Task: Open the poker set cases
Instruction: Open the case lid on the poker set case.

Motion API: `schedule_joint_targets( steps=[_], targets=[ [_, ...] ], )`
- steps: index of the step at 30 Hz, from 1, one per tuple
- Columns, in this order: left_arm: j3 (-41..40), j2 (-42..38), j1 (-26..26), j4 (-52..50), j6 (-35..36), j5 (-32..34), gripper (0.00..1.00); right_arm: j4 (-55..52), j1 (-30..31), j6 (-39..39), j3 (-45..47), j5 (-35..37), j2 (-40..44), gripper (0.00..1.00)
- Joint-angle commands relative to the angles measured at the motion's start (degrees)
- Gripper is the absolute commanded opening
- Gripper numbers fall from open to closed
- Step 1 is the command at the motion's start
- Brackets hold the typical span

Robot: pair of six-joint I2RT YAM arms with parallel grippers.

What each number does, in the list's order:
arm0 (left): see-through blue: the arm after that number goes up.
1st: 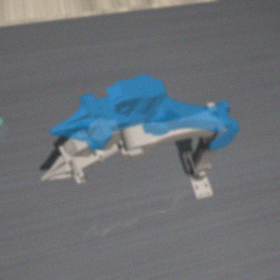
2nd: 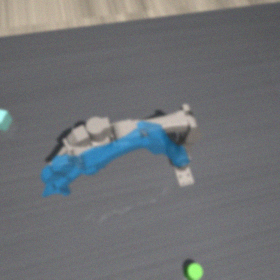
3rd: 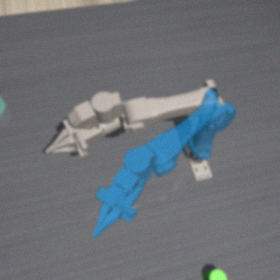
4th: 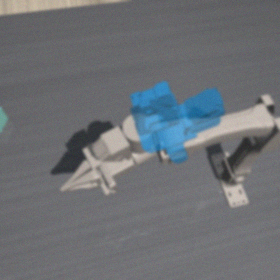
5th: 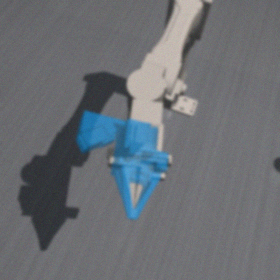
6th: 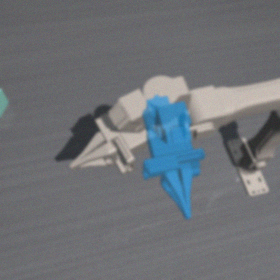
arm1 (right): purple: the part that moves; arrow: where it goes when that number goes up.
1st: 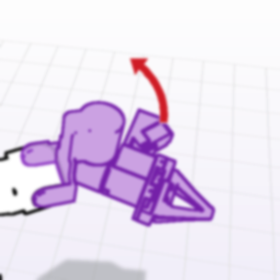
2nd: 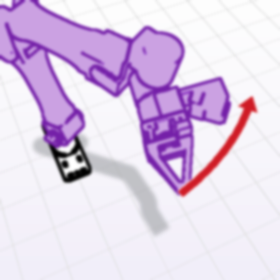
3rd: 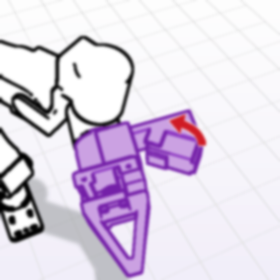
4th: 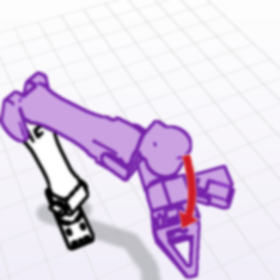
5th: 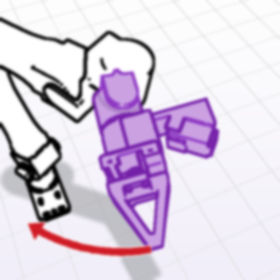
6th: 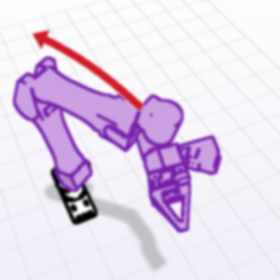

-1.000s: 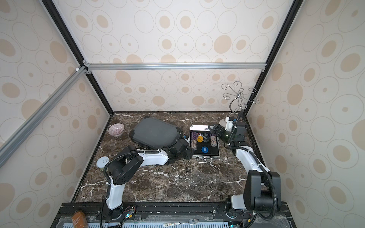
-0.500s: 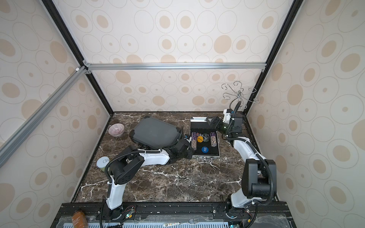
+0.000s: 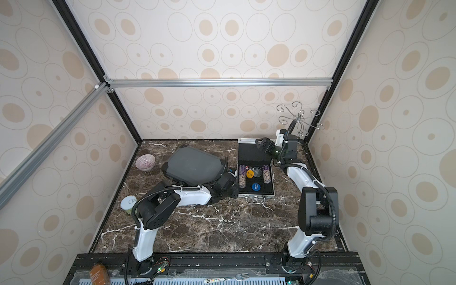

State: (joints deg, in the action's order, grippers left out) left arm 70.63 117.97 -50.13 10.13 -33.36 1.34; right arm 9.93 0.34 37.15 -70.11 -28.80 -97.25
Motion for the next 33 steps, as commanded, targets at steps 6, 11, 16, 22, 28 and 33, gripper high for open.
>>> schedule_joint_targets(
  steps=[6, 11, 16, 22, 28, 33],
  targets=[
    [-0.34, 1.21, -0.38, -2.07, 1.02, -2.87, 0.36, 3.58, 1.05, 3.19, -2.65, 3.95, -3.02, 1.0],
    [-0.32, 1.15, -0.36, -1.08, 0.63, -4.45, 0.36, 4.0, 1.15, 4.37, -4.04, 6.15, -4.3, 1.0],
    [-0.65, 0.91, -0.41, 0.03, 0.08, -5.8, 0.37, 4.22, 1.16, 6.19, -5.92, 7.56, -5.66, 1.0],
    [-1.02, 0.51, -0.32, 1.52, -0.54, -7.4, 0.38, 6.12, 1.24, 9.17, -6.18, 8.24, -6.12, 1.0],
    [-1.32, 0.27, -0.04, 3.01, -1.22, -8.91, 0.39, 7.51, 1.23, 12.25, -6.88, 8.93, -6.49, 1.0],
    [-2.38, -0.01, 0.47, 5.3, -2.58, -10.02, 0.42, 6.87, 1.23, 12.78, -7.08, 9.24, -6.59, 1.0]
  ],
)
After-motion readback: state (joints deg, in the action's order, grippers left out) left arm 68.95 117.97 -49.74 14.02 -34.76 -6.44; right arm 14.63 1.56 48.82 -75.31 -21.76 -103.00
